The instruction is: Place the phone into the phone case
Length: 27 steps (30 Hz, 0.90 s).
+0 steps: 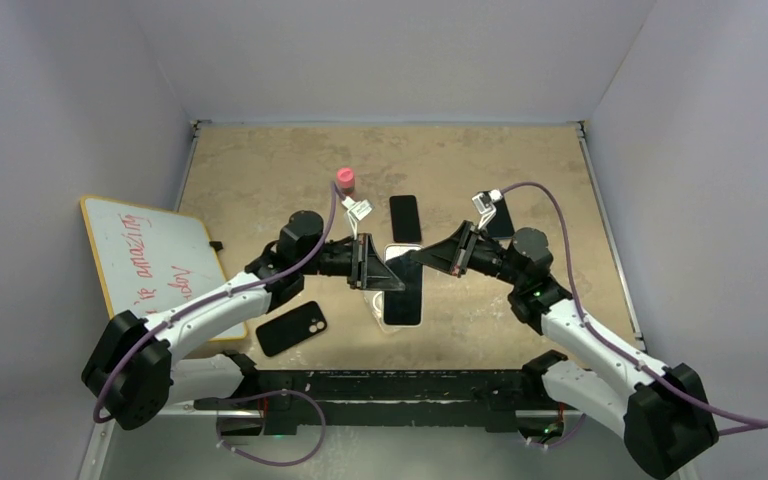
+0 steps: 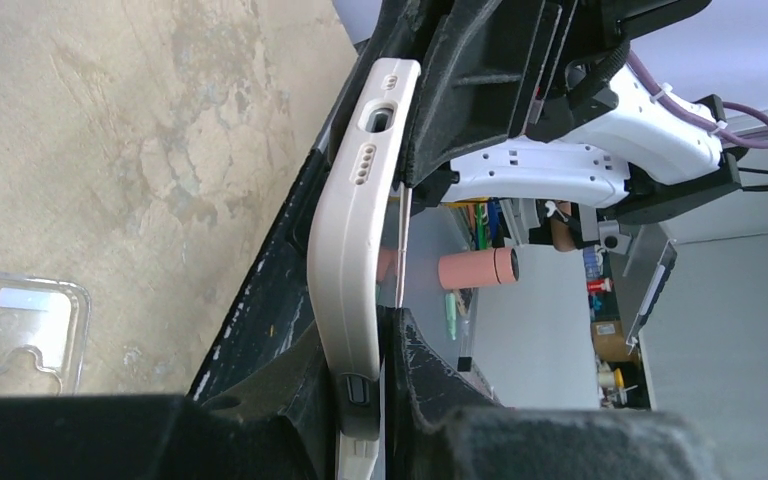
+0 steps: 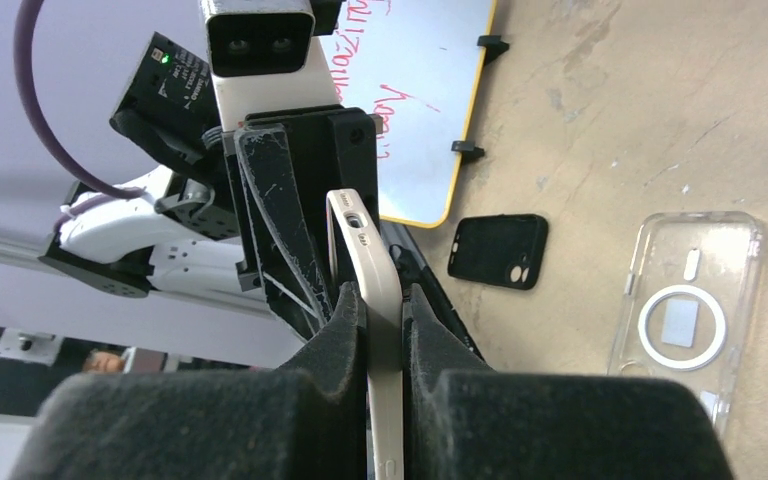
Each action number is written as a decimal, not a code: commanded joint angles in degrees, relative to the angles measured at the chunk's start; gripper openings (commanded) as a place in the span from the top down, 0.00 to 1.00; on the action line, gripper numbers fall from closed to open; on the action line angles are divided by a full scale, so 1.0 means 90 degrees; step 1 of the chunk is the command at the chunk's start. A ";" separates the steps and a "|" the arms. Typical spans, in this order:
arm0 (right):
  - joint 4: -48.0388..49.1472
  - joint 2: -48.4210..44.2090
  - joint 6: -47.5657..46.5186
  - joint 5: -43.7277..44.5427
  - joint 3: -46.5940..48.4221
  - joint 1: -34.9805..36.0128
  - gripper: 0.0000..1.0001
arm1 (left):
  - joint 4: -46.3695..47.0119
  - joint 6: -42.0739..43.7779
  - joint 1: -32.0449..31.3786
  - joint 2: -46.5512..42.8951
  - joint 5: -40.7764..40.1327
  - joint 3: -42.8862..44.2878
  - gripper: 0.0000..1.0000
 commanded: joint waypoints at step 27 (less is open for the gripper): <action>0.1535 0.0222 0.0717 -0.0595 -0.0386 0.0009 0.86 | 0.1492 -0.0422 0.0022 -0.0206 0.0254 -0.0062 1.00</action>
